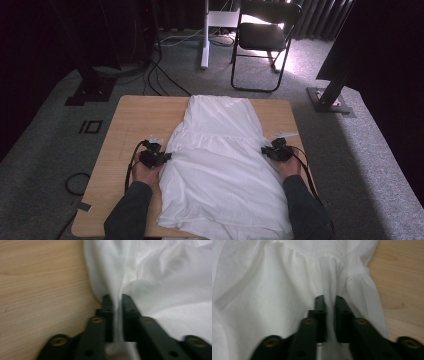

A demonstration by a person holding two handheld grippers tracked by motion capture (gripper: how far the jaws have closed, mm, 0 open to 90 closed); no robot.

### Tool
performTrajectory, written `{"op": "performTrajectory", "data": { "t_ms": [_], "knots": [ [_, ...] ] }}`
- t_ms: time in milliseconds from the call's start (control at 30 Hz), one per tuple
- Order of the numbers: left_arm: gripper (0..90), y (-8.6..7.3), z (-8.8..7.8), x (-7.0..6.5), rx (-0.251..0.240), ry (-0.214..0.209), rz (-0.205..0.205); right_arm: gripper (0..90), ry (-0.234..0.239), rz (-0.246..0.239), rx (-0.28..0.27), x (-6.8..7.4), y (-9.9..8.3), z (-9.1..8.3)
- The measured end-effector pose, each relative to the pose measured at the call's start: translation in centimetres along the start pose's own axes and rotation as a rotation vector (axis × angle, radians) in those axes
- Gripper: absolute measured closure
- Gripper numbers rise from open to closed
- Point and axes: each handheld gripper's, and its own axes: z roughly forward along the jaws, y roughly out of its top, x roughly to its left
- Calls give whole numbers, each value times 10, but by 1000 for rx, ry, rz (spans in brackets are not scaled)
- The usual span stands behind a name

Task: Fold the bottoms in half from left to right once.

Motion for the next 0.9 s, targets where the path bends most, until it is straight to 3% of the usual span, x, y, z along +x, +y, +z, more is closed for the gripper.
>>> {"op": "performTrajectory", "data": {
  "t_ms": [267,300,433,500,633,767,833,900],
  "knots": [
    [886,-23,-24,3,-12,28,26,878,-12,14,9,13,-15,-13],
    [886,-33,-38,4,-26,38,24,879,-9,15,11,15,-18,-15],
    [886,-53,-62,-5,-42,78,69,879,12,9,14,40,-43,-36],
    [886,-65,-74,-9,-55,80,66,879,19,10,8,48,-55,-46],
    [887,-85,-95,-13,-91,56,41,880,7,18,-77,56,-72,-73],
    [874,-93,-104,-20,-92,26,59,885,-45,60,-170,54,-78,-100],
    [788,-93,-103,-22,-89,12,61,884,-72,70,-143,50,-82,-100],
    [607,-91,-105,-20,-110,13,58,821,-74,92,-74,43,-86,-91]
  ]
}}
